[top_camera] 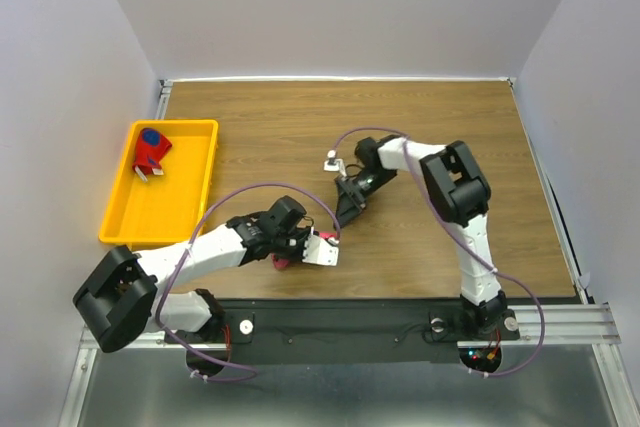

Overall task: Roll the towels
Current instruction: Place the rolled towel into the container

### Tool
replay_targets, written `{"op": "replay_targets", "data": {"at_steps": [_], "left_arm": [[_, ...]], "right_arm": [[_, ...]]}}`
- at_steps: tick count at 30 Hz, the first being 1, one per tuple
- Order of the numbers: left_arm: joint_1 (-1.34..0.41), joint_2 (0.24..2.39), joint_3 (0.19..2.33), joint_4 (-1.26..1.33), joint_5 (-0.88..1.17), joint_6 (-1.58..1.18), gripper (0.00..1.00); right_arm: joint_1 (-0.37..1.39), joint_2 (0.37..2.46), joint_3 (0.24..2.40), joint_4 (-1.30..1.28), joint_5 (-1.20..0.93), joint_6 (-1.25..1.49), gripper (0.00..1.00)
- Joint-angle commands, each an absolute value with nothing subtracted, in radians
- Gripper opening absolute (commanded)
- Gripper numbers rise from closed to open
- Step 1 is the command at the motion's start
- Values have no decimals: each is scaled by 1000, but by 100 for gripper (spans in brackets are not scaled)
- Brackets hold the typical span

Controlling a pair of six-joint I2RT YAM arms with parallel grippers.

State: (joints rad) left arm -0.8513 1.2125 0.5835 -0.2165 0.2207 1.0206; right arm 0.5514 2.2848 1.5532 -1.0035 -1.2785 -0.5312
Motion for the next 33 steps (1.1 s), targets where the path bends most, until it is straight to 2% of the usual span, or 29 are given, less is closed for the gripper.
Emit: {"op": "replay_targets", "data": {"at_steps": [1,5,8,9,10,16,21,26,33], "left_arm": [[-833,1193,655,-348,248,839,0],[-715,1203,727,-376,327,729,0],[-539,1241,827,-402,406,640,0],[-356,1256,977,-434,472,556,0],[-354,1256,1009,-436,472,555,0],[-17,1369,1215,-482,511,509,0],[225,1536,1406,-451,418,465,0],[310,1666,1523,-385,327,430,0],[308,1793,1479,-233,134,416,0]], "right_arm": [[391,2257,1548,-965,-1031,-551,100],[273,2178,1575,-976,-1011,-522,100],[233,2140,1577,-989,-1011,-526,100],[216,2082,1539,-997,-1017,-538,100],[216,2082,1539,-997,-1017,-538,100],[213,2039,1480,-1003,-1046,-560,100],[212,2034,1447,-1000,-1057,-578,100],[213,2031,1431,-1002,-1060,-586,100],[212,2029,1422,-1003,-1057,-592,100]]}}
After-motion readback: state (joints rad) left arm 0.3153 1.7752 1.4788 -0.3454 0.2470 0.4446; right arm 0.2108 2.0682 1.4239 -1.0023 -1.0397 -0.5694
